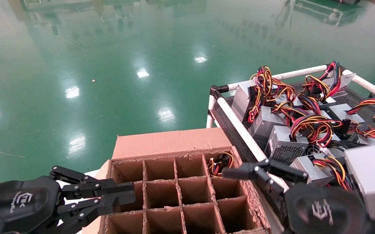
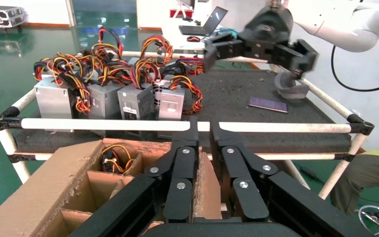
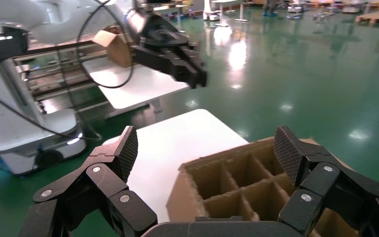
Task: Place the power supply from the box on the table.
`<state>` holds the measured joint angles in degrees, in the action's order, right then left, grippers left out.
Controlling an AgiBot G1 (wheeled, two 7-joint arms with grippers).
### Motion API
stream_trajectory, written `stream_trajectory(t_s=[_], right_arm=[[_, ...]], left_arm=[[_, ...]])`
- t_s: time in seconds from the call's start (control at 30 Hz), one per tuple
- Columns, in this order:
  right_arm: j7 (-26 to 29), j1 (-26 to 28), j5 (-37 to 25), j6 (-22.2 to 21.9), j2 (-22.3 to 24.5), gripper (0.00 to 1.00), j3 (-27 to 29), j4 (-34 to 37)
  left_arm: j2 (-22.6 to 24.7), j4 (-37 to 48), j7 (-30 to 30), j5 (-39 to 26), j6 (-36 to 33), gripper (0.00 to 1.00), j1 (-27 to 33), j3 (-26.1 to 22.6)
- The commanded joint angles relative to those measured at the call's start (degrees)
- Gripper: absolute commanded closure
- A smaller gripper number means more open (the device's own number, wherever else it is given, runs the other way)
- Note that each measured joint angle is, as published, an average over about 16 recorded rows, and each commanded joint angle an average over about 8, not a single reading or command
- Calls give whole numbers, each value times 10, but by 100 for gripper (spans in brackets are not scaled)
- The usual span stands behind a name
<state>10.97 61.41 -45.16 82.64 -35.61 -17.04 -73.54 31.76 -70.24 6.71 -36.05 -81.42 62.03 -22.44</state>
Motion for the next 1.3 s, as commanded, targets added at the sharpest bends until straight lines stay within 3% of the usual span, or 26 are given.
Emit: stream_trajectory(t_s=[0.03,0.67,1.1,1.17,1.3], right_arm=[[-1,-1,-5,-4,-1,0,-1,1],[78,25,-287,-256,-81,0,-91,11],[152,66,-389,-320,-140,1,-134,54],[158,72,-398,-324,-149,13,-139,62],[166,84,-415,-332,-168,63,-148,79]], left_arm=[[0,0,0,0,0,0,0,0],[0,0,0,0,0,0,0,0],[0,0,0,0,0,0,0,0],[0,0,0,0,0,0,0,0],[0,0,0,0,0,0,0,0]])
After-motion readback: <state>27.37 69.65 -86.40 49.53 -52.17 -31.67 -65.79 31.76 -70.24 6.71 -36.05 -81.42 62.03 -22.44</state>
